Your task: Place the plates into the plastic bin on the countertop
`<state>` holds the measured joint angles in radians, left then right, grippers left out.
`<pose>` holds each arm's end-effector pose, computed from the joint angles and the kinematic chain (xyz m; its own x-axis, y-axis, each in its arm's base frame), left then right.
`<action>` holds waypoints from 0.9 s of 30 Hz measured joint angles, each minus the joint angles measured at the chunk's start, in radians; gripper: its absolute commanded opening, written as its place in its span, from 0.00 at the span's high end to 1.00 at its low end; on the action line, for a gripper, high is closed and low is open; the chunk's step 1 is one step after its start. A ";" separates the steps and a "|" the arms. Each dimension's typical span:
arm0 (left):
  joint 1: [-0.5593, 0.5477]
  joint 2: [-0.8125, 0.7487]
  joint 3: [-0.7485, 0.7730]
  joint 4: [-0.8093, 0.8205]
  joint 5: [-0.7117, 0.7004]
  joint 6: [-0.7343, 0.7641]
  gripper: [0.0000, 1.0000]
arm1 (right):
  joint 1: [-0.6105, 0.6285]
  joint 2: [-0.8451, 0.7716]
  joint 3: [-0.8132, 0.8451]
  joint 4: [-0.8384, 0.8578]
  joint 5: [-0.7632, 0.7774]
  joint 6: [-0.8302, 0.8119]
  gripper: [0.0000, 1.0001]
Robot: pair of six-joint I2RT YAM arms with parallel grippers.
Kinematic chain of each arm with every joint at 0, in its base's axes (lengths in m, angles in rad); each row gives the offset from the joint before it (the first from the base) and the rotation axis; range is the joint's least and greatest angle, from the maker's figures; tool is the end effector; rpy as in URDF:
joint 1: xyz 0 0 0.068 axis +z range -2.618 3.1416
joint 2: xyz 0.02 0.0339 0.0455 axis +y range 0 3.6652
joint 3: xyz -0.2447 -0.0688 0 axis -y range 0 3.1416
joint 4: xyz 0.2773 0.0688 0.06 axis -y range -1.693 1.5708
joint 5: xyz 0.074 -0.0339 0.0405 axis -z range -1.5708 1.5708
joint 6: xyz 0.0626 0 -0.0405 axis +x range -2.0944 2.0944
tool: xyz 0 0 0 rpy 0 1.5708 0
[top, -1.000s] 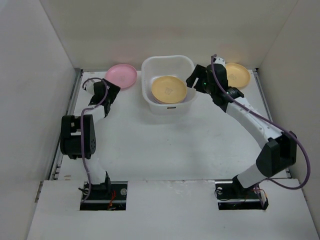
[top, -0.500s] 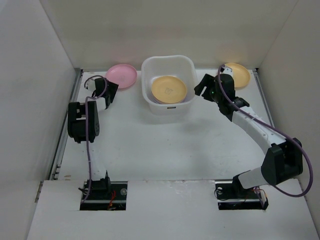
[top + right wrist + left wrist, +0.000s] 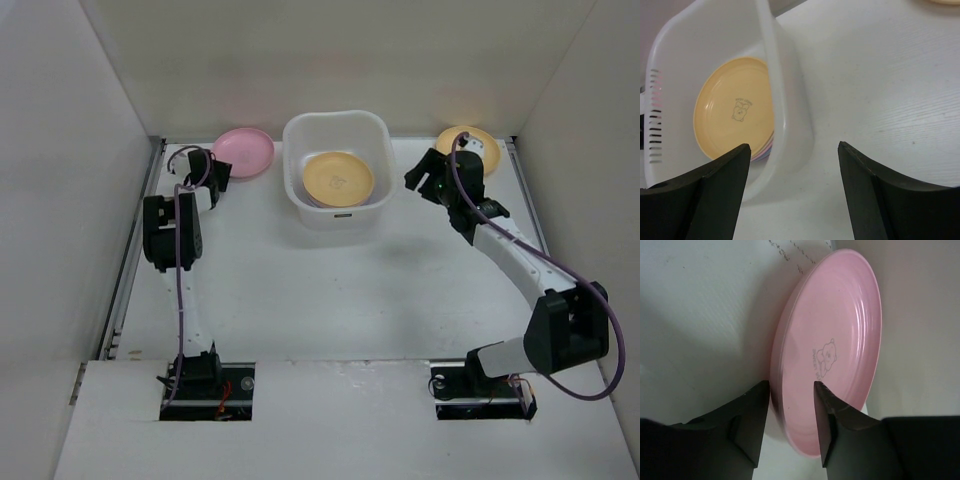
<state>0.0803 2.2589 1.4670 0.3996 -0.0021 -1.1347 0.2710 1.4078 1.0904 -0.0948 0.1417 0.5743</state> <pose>0.5374 0.0434 0.0951 -0.0865 -0.9163 -0.3910 -0.3801 0.3932 -0.8372 0.3753 0.0951 0.2709 -0.4003 0.4470 -0.8000 0.0919 0.8882 0.4502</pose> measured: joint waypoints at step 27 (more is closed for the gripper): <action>-0.128 -0.710 -0.279 -0.147 0.096 0.196 0.91 | -0.208 -0.178 -0.174 0.019 -0.002 0.056 0.24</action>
<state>-0.0475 1.5486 1.1877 0.2523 0.0937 -0.9382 0.0635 1.2297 0.9161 -0.0757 0.1394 0.6308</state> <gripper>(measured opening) 0.087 0.763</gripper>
